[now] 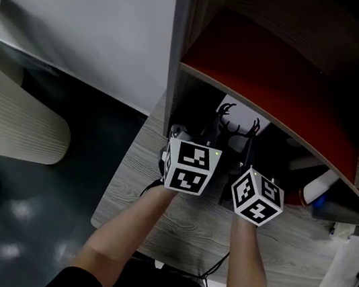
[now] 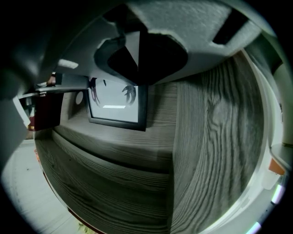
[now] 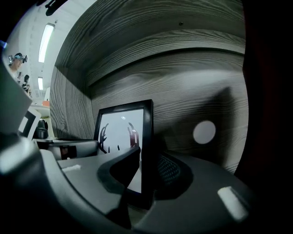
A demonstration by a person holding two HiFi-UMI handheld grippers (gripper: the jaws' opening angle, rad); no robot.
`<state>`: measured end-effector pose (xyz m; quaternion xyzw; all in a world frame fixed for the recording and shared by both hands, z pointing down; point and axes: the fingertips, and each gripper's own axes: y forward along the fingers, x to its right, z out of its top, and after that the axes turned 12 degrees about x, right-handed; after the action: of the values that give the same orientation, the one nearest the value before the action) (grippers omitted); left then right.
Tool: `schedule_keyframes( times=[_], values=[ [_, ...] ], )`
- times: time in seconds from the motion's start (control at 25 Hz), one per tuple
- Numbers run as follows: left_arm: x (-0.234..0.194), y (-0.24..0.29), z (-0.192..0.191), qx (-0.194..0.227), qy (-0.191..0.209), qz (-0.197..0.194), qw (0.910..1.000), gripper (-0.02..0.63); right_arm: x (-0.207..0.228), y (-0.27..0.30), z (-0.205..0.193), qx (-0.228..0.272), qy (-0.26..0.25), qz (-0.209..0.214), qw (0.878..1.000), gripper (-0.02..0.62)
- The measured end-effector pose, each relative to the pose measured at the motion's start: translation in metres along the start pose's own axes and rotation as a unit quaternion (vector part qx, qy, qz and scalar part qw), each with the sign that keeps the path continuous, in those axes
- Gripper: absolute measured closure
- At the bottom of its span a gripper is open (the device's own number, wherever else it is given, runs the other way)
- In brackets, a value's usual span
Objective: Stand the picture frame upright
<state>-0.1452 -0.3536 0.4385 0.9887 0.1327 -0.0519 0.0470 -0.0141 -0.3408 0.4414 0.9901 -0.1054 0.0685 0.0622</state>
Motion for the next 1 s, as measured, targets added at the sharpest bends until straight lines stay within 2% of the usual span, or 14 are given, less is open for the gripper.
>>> schedule_keyframes(
  times=[0.24, 0.56, 1.0],
  values=[
    [0.0, -0.001, -0.002, -0.006, 0.006, 0.002, 1.0, 0.541, -0.001, -0.001, -0.002, -0.006, -0.005, 0.003, 1.0, 0.518],
    [-0.002, -0.007, -0.003, -0.005, 0.008, 0.008, 0.9999, 0.528, 0.002, -0.006, -0.003, -0.008, -0.005, -0.003, 1.0, 0.495],
    [0.007, -0.027, -0.014, -0.014, 0.014, -0.001, 0.9998, 0.525, -0.007, -0.026, -0.013, -0.018, -0.009, 0.005, 1.0, 0.494]
  ],
)
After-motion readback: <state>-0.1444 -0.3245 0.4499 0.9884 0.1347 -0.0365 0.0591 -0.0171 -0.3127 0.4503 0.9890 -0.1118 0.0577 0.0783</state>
